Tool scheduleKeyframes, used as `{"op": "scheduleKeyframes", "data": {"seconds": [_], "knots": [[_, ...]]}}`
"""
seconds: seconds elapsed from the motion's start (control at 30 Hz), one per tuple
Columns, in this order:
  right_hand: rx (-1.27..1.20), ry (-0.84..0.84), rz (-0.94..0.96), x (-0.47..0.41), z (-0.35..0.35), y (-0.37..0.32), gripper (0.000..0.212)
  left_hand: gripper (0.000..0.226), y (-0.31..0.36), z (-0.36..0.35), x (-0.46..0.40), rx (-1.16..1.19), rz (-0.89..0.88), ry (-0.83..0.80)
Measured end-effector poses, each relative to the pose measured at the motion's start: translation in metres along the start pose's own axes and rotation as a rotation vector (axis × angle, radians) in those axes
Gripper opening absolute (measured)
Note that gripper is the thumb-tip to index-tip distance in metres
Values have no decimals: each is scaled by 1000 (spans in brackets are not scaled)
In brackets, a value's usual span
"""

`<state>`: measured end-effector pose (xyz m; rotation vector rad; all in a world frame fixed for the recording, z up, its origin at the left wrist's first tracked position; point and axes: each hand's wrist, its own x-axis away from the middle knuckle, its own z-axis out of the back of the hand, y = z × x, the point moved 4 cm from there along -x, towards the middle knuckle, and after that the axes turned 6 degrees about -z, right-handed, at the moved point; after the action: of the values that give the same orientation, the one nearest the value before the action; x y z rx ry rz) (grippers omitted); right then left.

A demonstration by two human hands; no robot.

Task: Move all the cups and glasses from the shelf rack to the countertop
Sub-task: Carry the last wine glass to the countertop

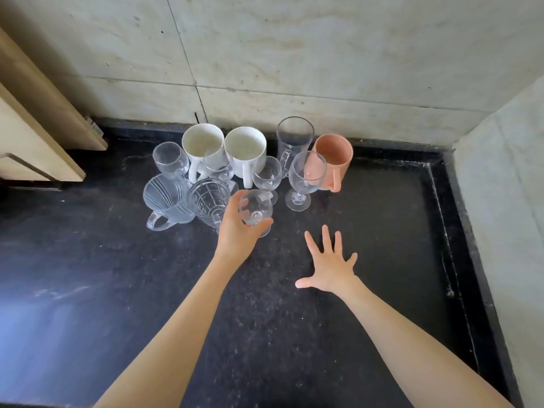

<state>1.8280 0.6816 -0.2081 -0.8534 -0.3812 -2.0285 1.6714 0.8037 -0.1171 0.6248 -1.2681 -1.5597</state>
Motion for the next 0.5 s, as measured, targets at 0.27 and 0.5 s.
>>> {"op": "scheduleKeyframes", "data": {"seconds": [0.27, 0.5], "knots": [[26, -22, -15, -2, 2, -1, 117, 61, -1, -9, -15, -7, 7, -25], [23, -19, -25, -2, 4, -1, 117, 66, -3, -15, -19, -20, 18, -34]]}}
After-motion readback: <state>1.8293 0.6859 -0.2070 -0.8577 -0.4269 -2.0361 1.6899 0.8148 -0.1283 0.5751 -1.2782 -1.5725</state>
